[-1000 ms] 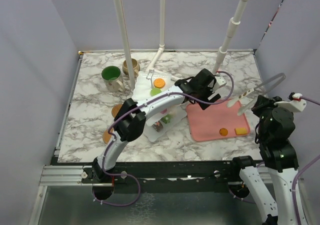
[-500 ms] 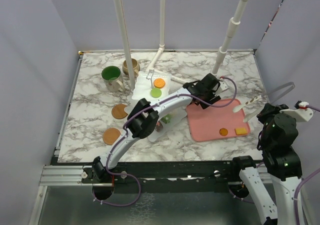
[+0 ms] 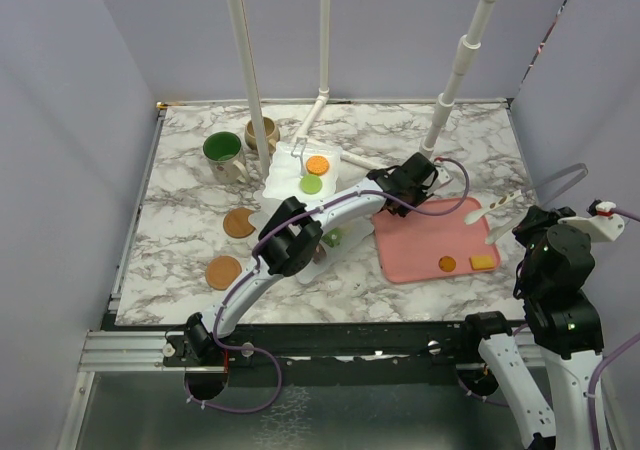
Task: Serve the afternoon tea
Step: Adjust the tray at the center of the board.
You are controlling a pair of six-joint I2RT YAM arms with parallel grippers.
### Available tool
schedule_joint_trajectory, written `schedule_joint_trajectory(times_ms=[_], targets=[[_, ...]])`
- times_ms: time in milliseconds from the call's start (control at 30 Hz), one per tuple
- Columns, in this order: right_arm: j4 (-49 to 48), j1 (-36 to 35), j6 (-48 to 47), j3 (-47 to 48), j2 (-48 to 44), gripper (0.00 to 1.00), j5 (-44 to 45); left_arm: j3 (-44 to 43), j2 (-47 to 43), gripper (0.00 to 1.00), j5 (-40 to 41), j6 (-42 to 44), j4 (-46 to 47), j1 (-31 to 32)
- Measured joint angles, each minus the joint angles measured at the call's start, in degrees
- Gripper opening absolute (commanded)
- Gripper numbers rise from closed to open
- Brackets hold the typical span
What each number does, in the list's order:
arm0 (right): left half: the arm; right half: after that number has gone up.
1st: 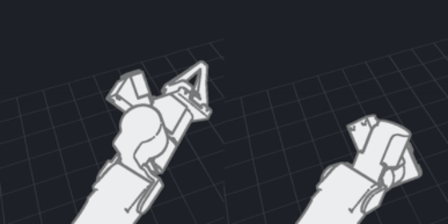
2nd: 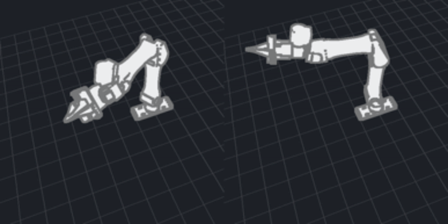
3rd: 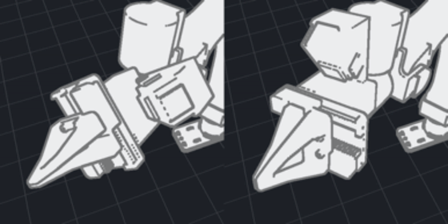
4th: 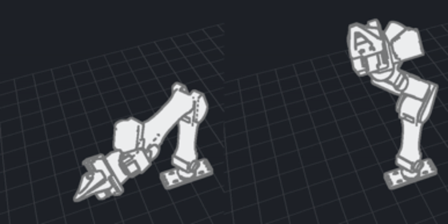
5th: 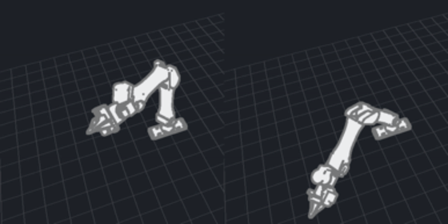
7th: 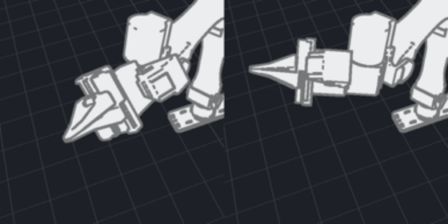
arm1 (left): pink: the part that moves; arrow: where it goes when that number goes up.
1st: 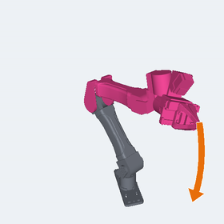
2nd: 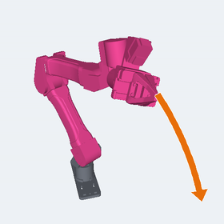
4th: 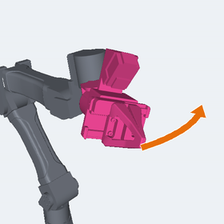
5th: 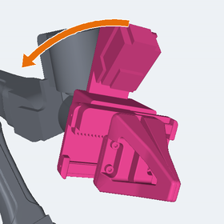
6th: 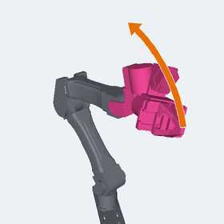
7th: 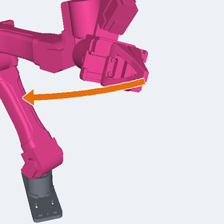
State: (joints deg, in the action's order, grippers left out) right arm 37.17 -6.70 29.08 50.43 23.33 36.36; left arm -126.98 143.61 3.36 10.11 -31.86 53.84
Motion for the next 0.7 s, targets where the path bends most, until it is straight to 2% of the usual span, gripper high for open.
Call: schedule_joint_trajectory(times_ms=[333,367,433,500,567,700], targets=[[0.0,0.0,0.0,0.0,0.0,0.01,0.0,0.0,0.4,0.21,1.0,-4.3,0.6,0.0],[0.0,0.0,0.0,0.0,0.0,0.01,0.0,0.0,0.5,0.24,1.2,-4.4,0.8,0.0],[0.0,0.0,0.0,0.0,0.0,0.01,0.0,0.0,0.9,0.46,1.7,-4.5,1.0,0.0],[0.0,0.0,0.0,0.0,0.0,0.00,0.0,0.0,1.0,0.59,2.3,-3.8,1.4,0.1],[0.0,0.0,0.0,0.0,0.0,0.01,0.0,0.0,1.0,0.62,2.6,-2.2,2.0,0.2],[0.0,0.0,0.0,0.0,0.0,0.00,-0.1,0.5,0.9,0.61,3.1,0.8,3.1,1.0]])
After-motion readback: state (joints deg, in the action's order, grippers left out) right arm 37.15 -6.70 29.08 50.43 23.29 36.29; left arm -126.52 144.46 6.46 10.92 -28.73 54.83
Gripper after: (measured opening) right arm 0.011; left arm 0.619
